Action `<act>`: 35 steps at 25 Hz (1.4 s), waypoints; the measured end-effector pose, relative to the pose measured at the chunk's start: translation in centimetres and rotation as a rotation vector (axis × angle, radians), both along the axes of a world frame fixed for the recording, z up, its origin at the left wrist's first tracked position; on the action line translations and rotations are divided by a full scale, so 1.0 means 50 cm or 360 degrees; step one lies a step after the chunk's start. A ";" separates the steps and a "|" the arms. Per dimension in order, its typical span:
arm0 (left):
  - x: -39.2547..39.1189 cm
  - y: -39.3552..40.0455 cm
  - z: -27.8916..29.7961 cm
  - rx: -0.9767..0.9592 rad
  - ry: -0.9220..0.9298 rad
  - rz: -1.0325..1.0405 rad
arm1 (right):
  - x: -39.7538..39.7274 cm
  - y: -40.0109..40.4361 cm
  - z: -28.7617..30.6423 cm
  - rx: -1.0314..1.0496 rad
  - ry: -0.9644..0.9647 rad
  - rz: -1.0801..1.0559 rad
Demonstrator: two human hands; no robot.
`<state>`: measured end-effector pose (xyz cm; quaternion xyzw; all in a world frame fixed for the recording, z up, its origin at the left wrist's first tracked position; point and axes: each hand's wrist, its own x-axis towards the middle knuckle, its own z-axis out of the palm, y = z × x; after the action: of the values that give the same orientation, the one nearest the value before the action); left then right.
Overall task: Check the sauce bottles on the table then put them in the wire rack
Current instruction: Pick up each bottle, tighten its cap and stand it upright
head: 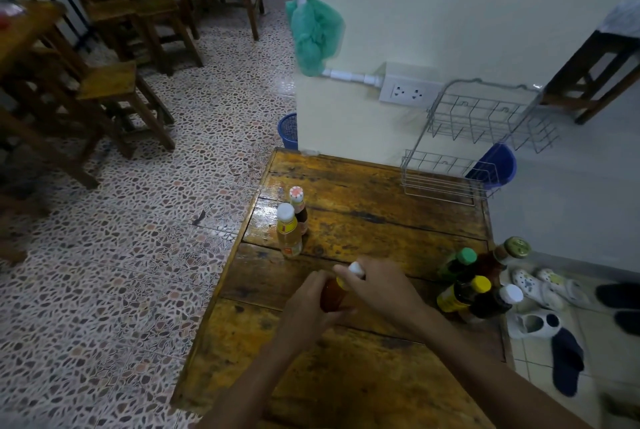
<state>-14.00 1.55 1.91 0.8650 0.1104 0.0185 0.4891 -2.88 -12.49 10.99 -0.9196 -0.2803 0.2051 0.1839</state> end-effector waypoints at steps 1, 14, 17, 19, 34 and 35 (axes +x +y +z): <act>-0.002 0.010 -0.007 -0.0098 0.0027 0.0023 | -0.008 0.017 -0.008 0.0089 0.0040 -0.0073; -0.012 0.118 -0.073 -0.0040 -0.0040 0.0491 | -0.073 0.204 -0.114 0.0682 0.0003 -0.0054; 0.007 0.138 -0.076 -0.0075 -0.0038 0.0508 | -0.064 0.205 -0.134 0.0586 -0.0058 0.0131; 0.018 0.146 -0.087 -0.0106 -0.0004 0.0510 | -0.058 0.204 -0.145 0.0545 -0.0092 0.0189; 0.034 0.108 -0.092 0.0003 0.0058 0.0630 | -0.052 0.161 -0.163 0.0436 -0.0212 0.0307; 0.035 0.107 -0.093 0.0005 0.0049 0.0632 | -0.052 0.161 -0.158 0.0411 -0.0201 0.0322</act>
<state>-12.23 6.91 -2.76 0.8271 0.2864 0.1016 0.4728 -5.46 -4.46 3.08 -0.8665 -0.4063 0.1268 0.2610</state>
